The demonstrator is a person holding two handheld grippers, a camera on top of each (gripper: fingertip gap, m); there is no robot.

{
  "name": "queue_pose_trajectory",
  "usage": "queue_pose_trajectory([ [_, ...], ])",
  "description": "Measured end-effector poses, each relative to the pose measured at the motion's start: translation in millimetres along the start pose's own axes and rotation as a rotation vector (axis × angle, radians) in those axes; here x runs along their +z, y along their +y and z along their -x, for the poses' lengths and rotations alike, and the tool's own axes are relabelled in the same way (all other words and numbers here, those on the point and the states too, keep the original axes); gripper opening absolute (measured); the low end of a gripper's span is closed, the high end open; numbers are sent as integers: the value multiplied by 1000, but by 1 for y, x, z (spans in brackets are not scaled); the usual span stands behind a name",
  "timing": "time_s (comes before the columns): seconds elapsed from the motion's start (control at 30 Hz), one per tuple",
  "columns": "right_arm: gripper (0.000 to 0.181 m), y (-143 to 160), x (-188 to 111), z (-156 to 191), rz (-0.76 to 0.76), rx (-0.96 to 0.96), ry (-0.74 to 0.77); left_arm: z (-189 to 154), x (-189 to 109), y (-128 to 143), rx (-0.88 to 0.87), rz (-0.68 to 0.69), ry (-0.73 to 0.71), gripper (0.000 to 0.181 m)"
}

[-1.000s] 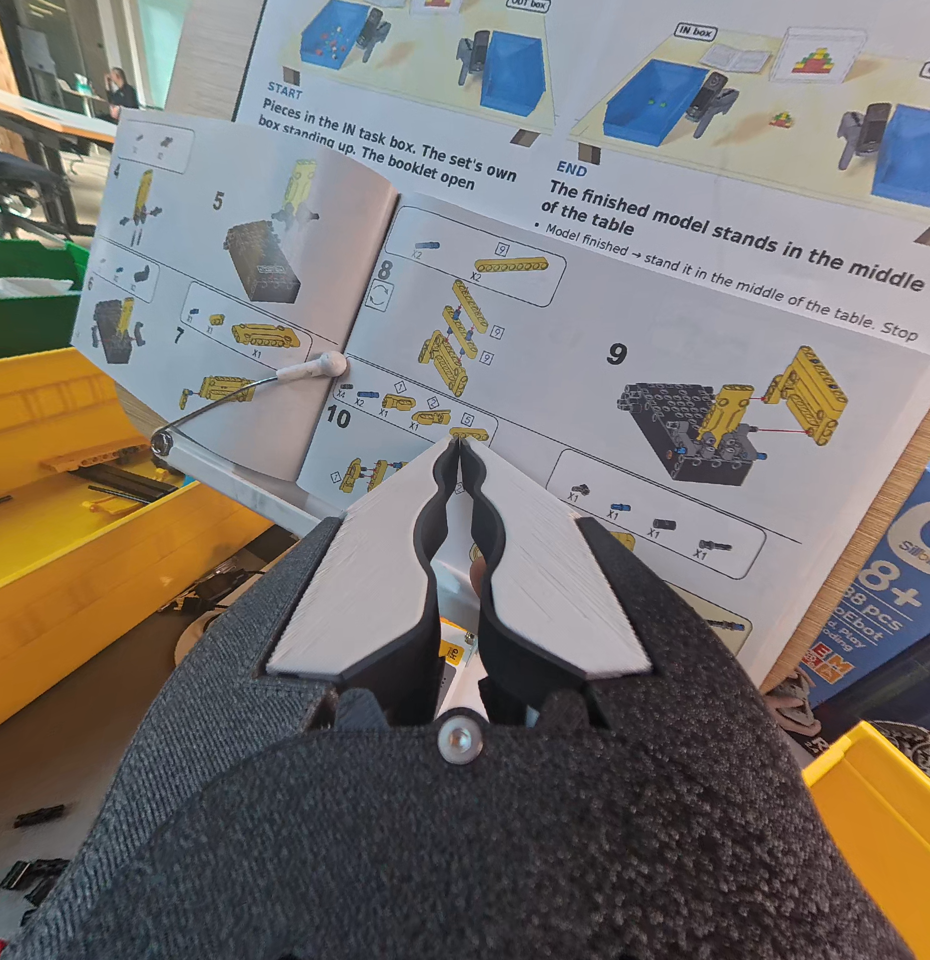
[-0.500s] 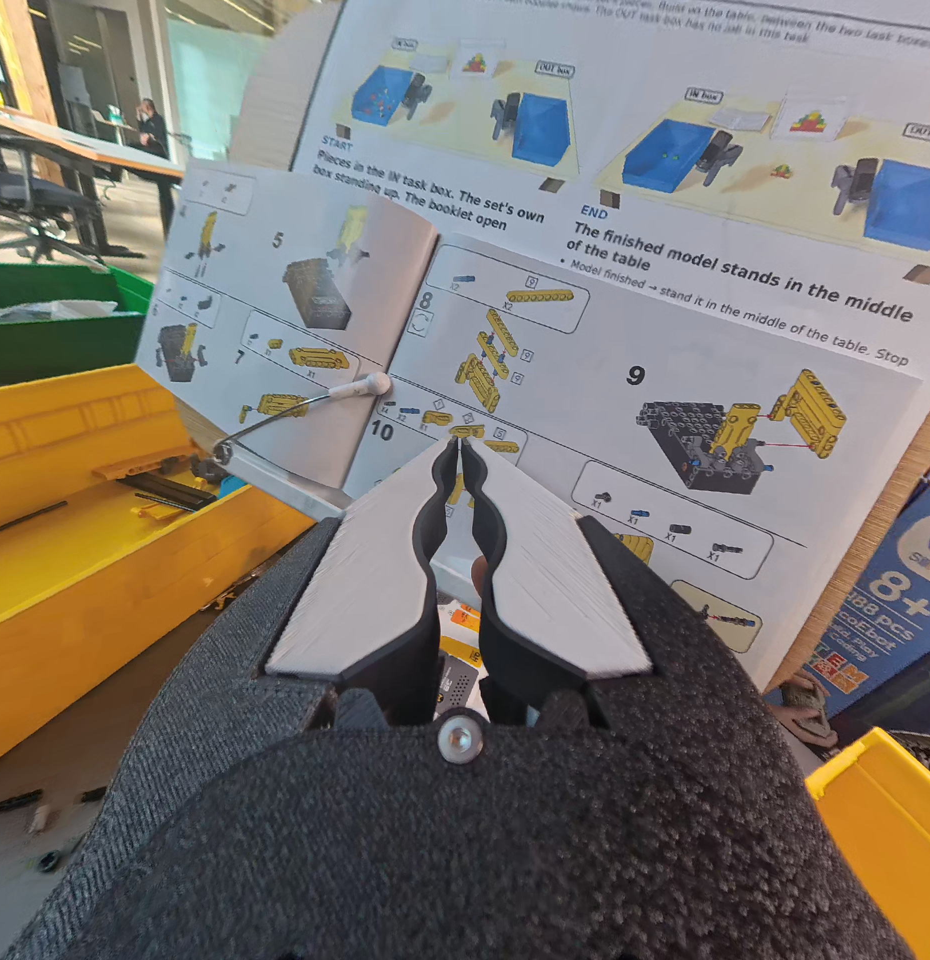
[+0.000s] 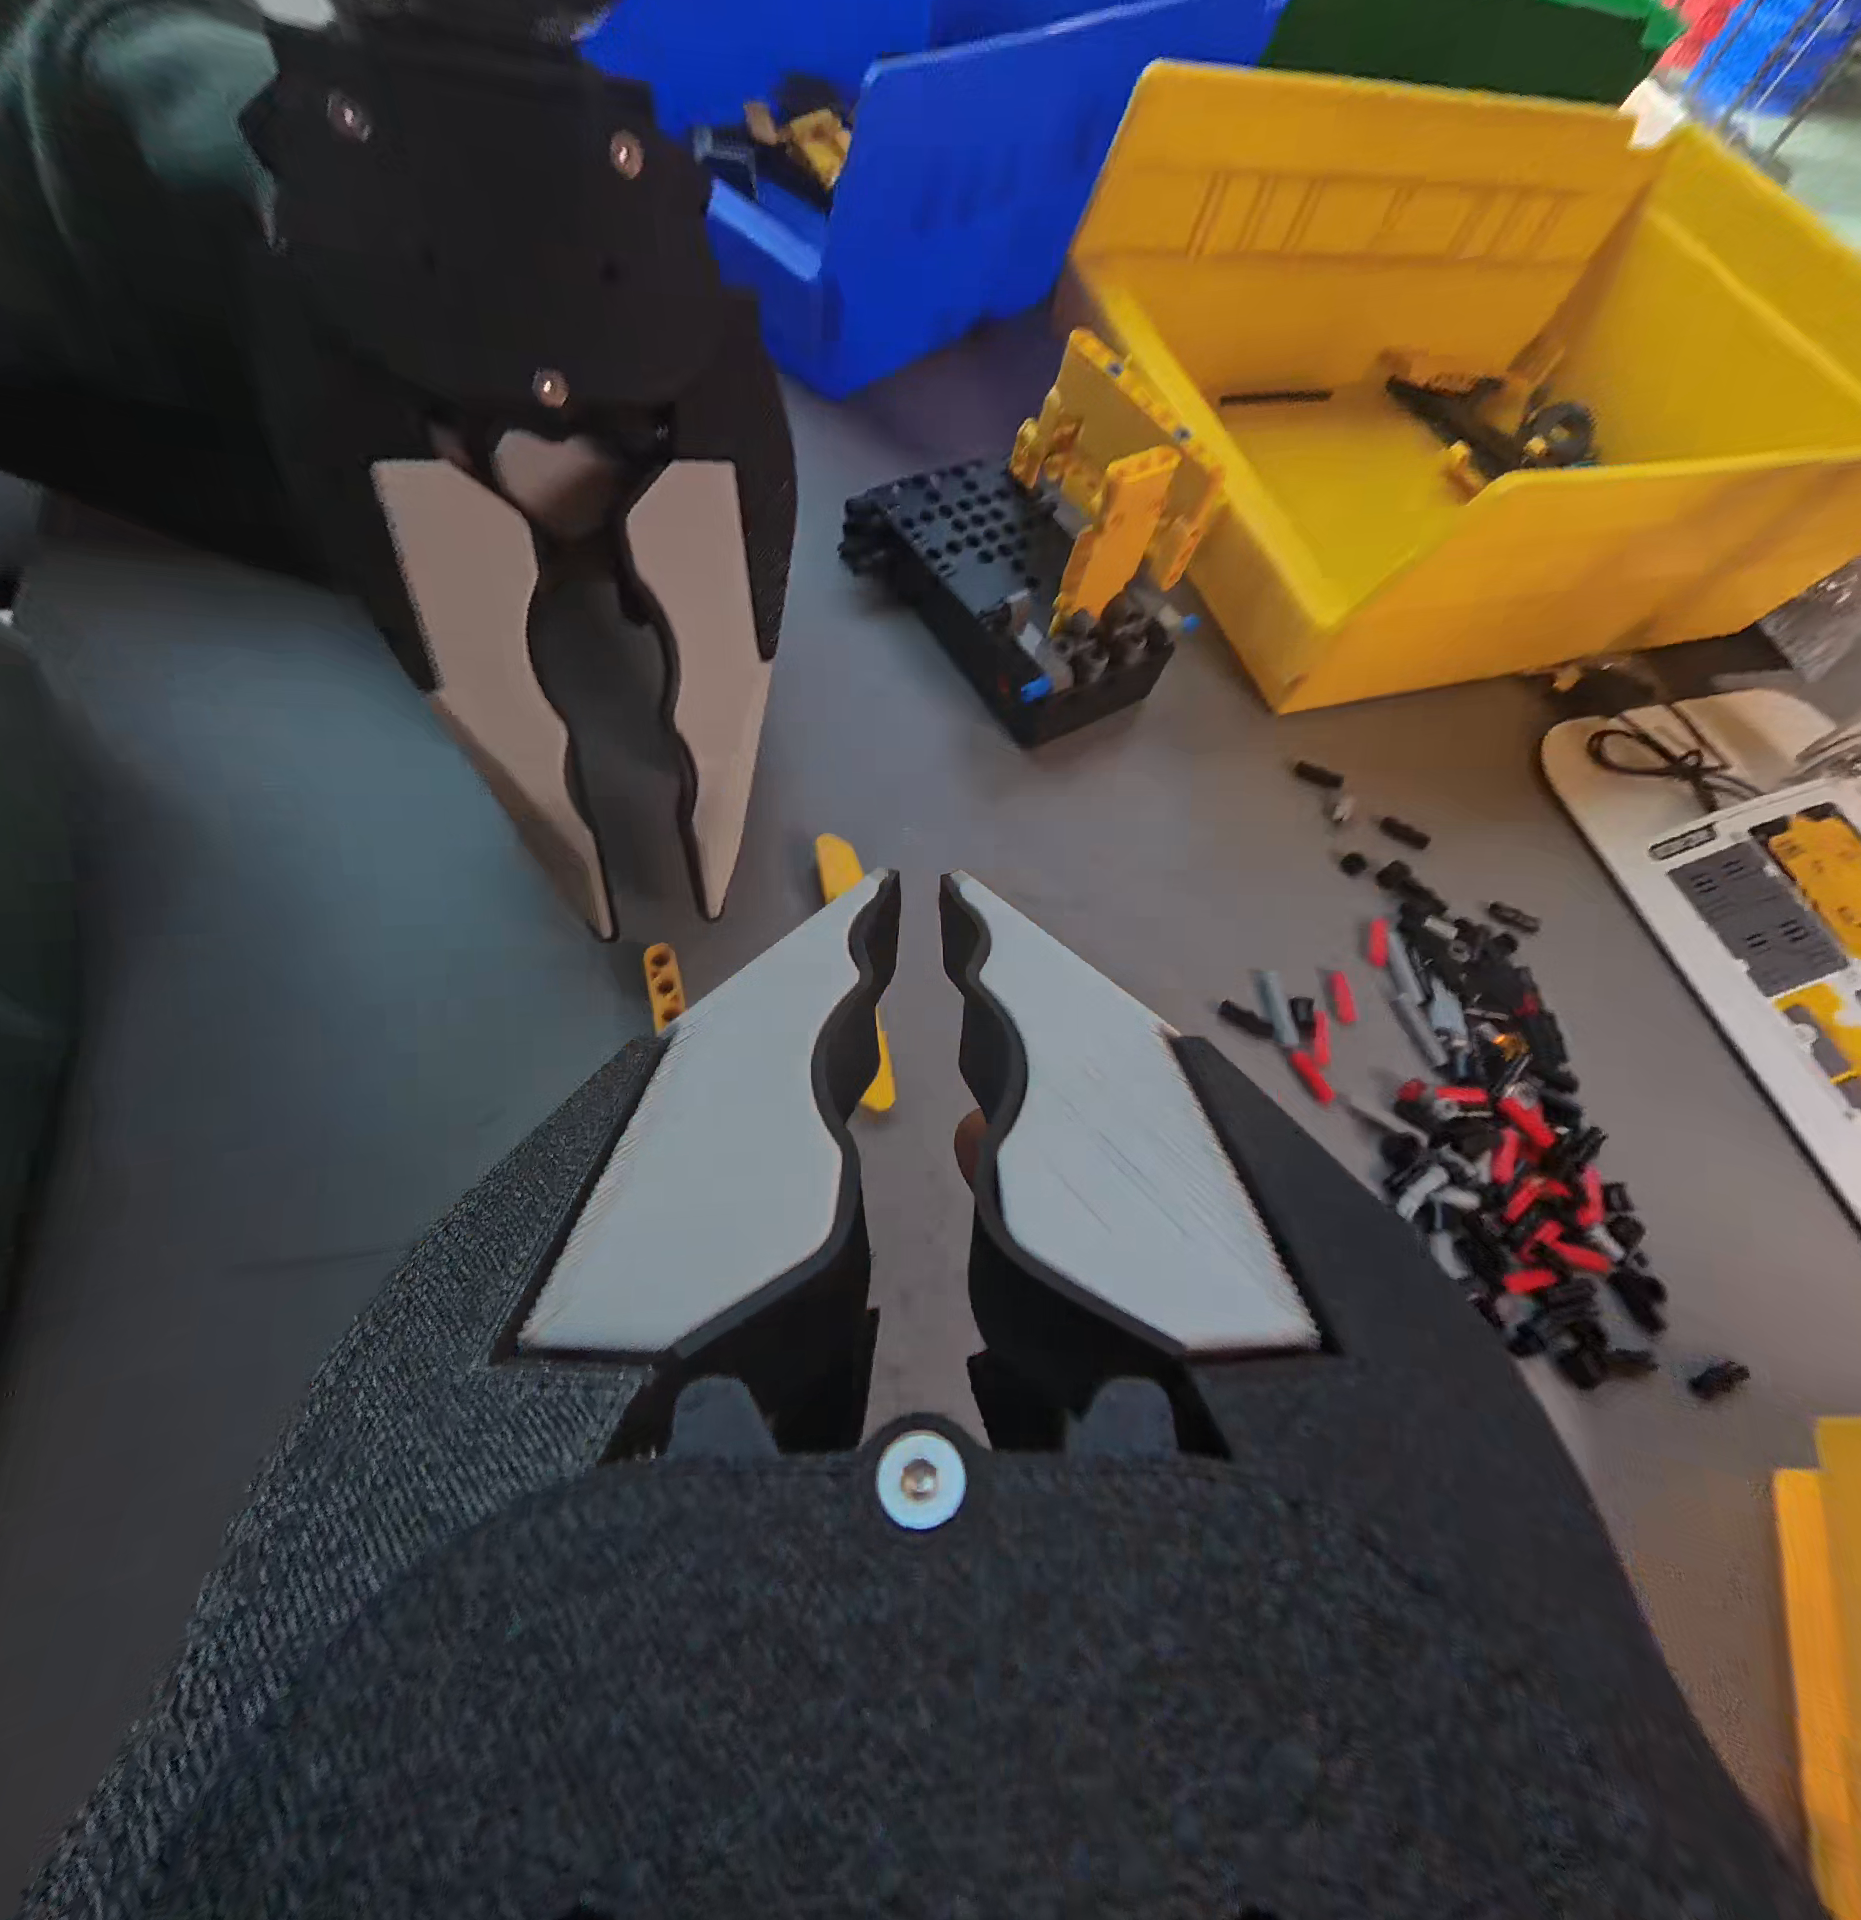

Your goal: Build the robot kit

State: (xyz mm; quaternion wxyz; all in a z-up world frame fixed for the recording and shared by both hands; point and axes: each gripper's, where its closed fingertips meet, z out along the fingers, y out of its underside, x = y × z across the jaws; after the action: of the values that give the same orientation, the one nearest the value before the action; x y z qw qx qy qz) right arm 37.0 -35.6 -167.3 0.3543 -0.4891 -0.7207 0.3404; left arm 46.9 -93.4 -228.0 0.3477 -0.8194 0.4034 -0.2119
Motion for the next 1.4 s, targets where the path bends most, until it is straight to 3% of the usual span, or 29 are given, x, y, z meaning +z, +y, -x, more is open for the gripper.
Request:
queue_pose_trajectory([
  [0.17, 6, 36, -4, 28, 100, 31, -16, -2, 7, 3, 6, 19, -1, 18],
  [0.37, 0, 47, 0, 40, 132, 68, -50, 0, 12, 5, 25, 33, -29, 6],
  [0.7, 0, 60, 10, 51, 224, 72, -92, 2, 13, 4, 18, 26, -38, 6],
  [1.4, 0, 49, 24, 58, 252, 33, -156, 2, 14, 5, 25, 32, -45, 6],
])
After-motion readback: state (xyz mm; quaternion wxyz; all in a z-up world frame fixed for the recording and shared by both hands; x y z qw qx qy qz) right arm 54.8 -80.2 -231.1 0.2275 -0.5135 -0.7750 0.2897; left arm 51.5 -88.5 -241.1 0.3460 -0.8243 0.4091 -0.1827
